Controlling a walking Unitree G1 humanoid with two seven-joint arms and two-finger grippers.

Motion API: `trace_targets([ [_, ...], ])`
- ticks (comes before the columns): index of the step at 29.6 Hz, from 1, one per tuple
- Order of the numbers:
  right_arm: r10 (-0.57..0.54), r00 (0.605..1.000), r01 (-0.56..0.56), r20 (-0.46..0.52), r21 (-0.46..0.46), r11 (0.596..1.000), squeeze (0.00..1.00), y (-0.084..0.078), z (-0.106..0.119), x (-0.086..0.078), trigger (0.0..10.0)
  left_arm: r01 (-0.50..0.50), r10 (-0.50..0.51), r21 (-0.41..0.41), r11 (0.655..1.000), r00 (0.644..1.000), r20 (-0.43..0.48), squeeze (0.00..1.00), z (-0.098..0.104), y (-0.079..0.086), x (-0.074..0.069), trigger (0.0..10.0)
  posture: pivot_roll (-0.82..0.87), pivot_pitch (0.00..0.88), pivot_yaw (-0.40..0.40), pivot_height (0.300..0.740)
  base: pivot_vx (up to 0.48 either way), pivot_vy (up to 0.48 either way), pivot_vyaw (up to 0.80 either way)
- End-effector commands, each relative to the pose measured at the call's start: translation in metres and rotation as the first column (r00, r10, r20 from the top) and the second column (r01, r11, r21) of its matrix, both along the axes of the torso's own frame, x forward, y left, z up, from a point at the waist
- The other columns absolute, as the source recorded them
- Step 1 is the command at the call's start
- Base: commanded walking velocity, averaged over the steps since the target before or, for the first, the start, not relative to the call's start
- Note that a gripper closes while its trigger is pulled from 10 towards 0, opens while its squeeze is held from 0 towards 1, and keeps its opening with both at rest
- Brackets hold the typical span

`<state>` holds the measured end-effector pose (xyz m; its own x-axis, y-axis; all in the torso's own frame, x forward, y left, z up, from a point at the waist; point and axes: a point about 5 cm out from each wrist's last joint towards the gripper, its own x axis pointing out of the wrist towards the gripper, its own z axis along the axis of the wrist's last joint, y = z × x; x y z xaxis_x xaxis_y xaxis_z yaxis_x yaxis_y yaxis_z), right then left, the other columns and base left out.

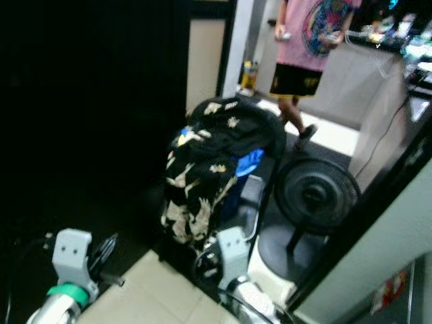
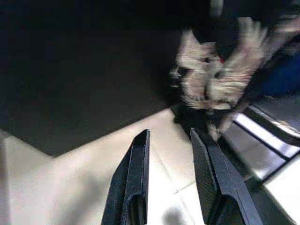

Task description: Clothes washing

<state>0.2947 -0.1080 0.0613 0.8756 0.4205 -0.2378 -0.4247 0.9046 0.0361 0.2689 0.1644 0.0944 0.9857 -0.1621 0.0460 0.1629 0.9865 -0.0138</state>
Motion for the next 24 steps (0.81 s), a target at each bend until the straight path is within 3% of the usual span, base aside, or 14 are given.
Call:
trace_targets([
  [1,-0.013,1.000,0.013,0.002,-0.012,1.000,0.00,-0.008,-0.002,0.000,10.0,0.001,-0.001,-0.021,1.000,1.000,0.015,0.00,0.002,-0.004,0.000,10.0,-0.03,0.054,-0.008,0.740,0.300,0.000,0.00],
  [13,0.011,1.000,-0.011,0.012,-0.029,1.000,0.00,-0.007,0.002,0.002,10.0,-0.005,0.007,-0.037,0.999,0.999,0.034,0.00,0.008,-0.004,0.002,10.0,-0.03,0.056,-0.017,0.740,0.373,0.000,0.00],
  [21,-0.027,0.999,0.029,0.037,-0.045,0.999,0.00,-0.008,0.011,0.008,10.0,0.012,-0.010,-0.033,0.999,0.999,0.053,0.00,0.017,0.000,0.018,10.0,-0.04,0.043,0.007,0.740,0.420,0.000,0.00],
  [24,-0.042,0.998,0.043,0.041,-0.017,0.999,0.00,-0.009,0.013,0.009,10.0,0.015,-0.013,-0.031,0.999,0.998,0.054,0.00,0.018,0.000,0.021,10.0,-0.04,0.040,0.015,0.740,0.416,0.000,-0.80],
])
